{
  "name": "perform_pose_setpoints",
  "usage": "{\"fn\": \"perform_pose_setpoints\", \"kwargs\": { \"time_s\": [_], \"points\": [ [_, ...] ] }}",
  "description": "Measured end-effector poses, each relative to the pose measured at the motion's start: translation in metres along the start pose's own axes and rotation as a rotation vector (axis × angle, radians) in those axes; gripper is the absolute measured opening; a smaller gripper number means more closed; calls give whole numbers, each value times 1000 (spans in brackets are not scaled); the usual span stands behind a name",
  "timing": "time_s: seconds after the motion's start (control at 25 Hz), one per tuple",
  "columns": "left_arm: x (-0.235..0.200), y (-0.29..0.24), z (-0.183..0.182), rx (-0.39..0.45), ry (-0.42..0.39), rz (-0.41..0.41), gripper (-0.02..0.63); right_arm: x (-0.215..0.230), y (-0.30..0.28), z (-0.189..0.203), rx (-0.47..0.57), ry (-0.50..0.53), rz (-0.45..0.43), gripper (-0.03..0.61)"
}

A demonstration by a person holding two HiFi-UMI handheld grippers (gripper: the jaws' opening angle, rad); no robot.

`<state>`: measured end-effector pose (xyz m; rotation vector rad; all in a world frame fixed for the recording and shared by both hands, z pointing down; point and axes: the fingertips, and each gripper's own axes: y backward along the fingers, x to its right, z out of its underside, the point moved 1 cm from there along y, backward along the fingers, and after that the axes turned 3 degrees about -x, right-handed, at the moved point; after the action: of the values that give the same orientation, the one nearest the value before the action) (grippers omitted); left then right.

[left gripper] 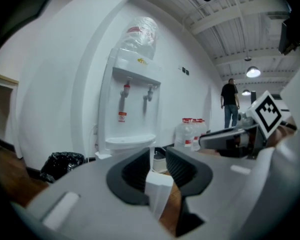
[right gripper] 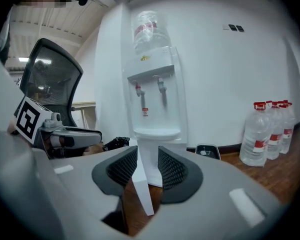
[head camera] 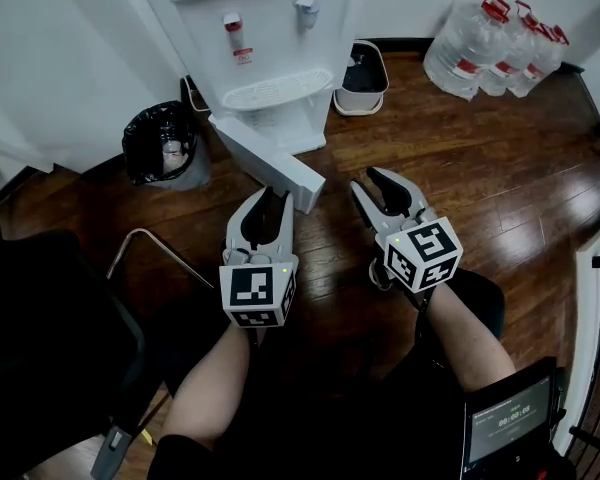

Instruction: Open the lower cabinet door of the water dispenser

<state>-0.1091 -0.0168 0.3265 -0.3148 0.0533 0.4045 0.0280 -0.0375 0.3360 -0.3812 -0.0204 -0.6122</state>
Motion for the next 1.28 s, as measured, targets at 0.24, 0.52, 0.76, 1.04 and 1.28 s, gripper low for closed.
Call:
{"fn": "perform_pose_setpoints", "kwargs": {
  "time_s": [0.24,0.52,0.76,1.04,1.28],
  "points": [
    [4,11,11,-9,-11,14,123,-21,-21,34,-48,162,-55,130],
    [-12,26,18,-16,35,-5,123,-23,-83,81,-231,109,-116,239],
    [-26,31,6,12,103,-27,123,-52,-99,92,-303,236,-153,46],
    [-26,34,4,21,114,-27,123,-29,-103,102,-295,254,-16,238],
    [-29,32,10,10,128,-35,123,-30,-103,122,-311,190,-108,181]
  ]
}}
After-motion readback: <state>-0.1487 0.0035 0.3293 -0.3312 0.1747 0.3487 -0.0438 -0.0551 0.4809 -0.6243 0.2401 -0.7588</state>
